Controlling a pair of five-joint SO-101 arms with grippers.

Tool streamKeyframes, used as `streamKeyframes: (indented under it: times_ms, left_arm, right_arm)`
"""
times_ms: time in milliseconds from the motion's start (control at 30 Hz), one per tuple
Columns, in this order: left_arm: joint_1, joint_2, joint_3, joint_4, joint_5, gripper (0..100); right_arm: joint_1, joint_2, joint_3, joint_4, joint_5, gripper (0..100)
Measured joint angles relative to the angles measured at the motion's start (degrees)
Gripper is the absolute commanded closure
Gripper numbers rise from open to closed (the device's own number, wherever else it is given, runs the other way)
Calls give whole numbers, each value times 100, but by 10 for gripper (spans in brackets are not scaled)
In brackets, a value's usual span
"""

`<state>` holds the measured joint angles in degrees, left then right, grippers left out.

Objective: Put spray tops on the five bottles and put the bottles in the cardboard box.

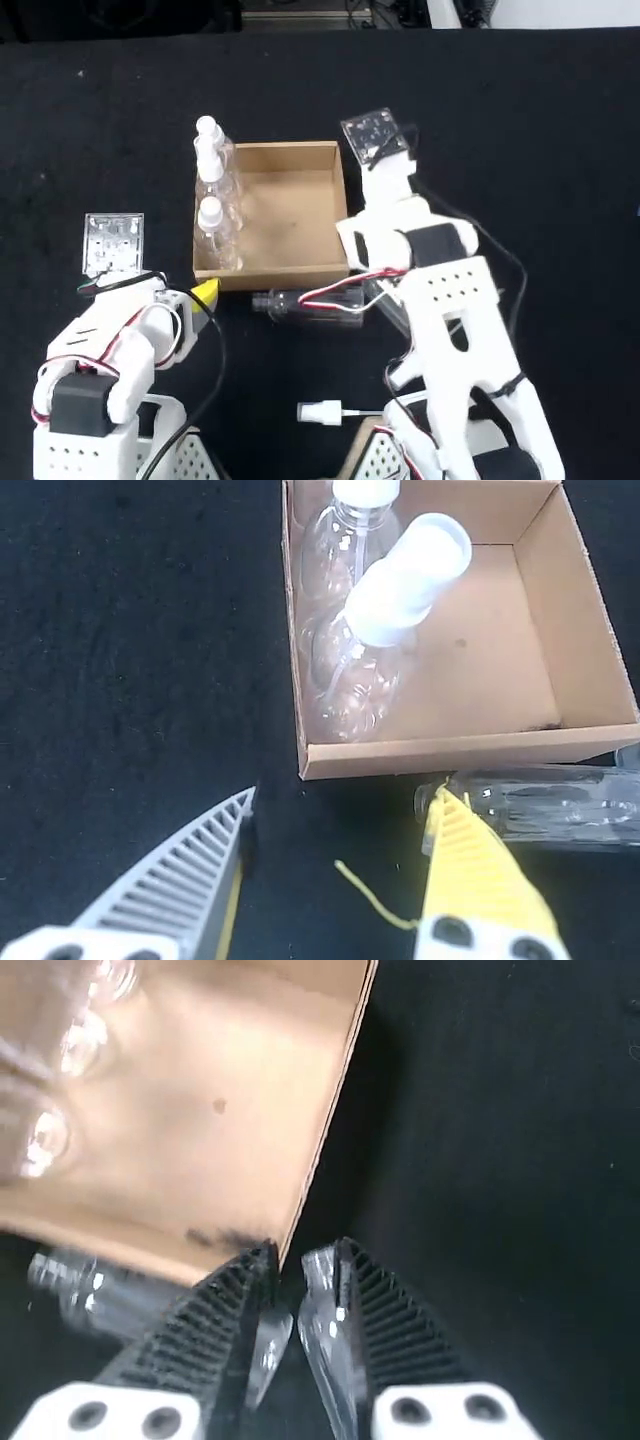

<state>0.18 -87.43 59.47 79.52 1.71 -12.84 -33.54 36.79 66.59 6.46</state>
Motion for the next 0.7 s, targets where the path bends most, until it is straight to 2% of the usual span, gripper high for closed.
streamKeyframes:
  times_ms: [100, 233, 367, 533, 600, 700]
  left_arm:
    - [-9, 0, 264, -237, -308, 758]
    - [-237, 26, 1046, -993, -396, 758]
    - [-387, 26, 1248, -1116, -387, 758]
    - [35, 26, 1213, -607, -607, 758]
    - [158, 26, 1213, -598, -712, 758]
    - [193, 26, 1213, -598, -782, 758]
  right_arm:
    - [0, 299, -299, 158, -176, 845]
    - [9, 1099, -958, 308, -237, 840]
    - [158, 1820, -2004, 1204, -193, 839]
    - [413, 2207, -2980, 2875, 1046, 835]
    - [607, 2338, -2980, 3112, 1521, 830]
    - [782, 2391, -2699, 3209, 2145, 752]
